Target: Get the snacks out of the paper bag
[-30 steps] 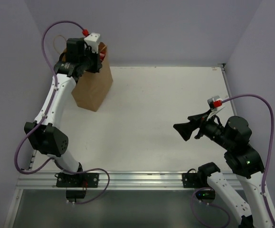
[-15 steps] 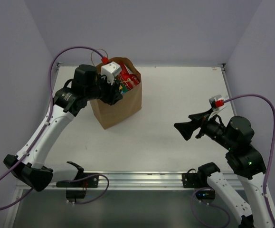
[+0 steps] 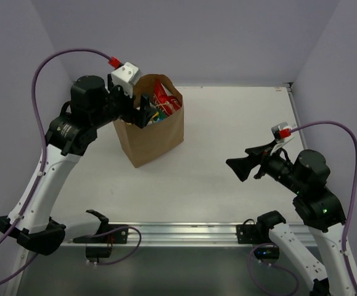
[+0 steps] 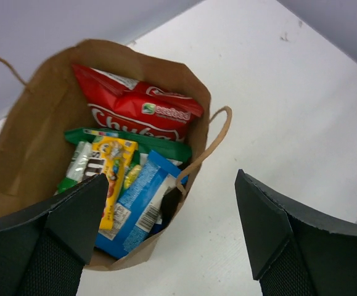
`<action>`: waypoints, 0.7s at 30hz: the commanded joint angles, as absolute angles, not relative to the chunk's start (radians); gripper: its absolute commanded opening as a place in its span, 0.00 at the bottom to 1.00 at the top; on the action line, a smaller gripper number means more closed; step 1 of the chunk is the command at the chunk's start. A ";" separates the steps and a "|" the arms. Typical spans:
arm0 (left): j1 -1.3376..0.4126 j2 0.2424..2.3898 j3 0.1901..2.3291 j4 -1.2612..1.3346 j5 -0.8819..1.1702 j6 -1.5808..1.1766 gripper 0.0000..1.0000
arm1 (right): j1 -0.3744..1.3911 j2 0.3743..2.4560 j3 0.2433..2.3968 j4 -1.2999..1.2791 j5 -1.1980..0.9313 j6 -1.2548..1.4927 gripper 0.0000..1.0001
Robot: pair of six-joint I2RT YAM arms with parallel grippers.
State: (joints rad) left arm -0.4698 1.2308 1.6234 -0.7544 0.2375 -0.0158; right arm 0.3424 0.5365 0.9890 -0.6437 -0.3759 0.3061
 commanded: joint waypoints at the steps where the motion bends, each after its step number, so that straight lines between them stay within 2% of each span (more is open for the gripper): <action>1: -0.465 1.177 1.675 -0.671 0.075 -0.048 0.90 | 0.345 0.541 1.028 -0.650 -0.359 0.291 0.99; 3: -0.454 1.181 1.678 -0.654 0.019 -0.038 0.89 | 0.345 0.541 1.023 -0.650 -0.360 0.293 0.99; 6: -0.367 1.203 1.677 -0.611 0.044 -0.032 0.89 | 0.344 0.538 1.015 -0.655 -0.362 0.293 0.99; 10: -0.172 1.245 1.638 -0.513 0.086 -0.049 0.88 | 0.345 0.526 1.008 -0.666 -0.353 0.290 0.99; 16: -0.086 1.390 1.640 -0.457 0.239 0.033 0.88 | 0.344 0.518 0.994 -0.666 -0.342 0.288 0.99; 21: -0.063 1.506 1.703 -0.486 0.293 0.101 0.82 | 0.345 0.532 1.000 -0.673 -0.350 0.279 0.99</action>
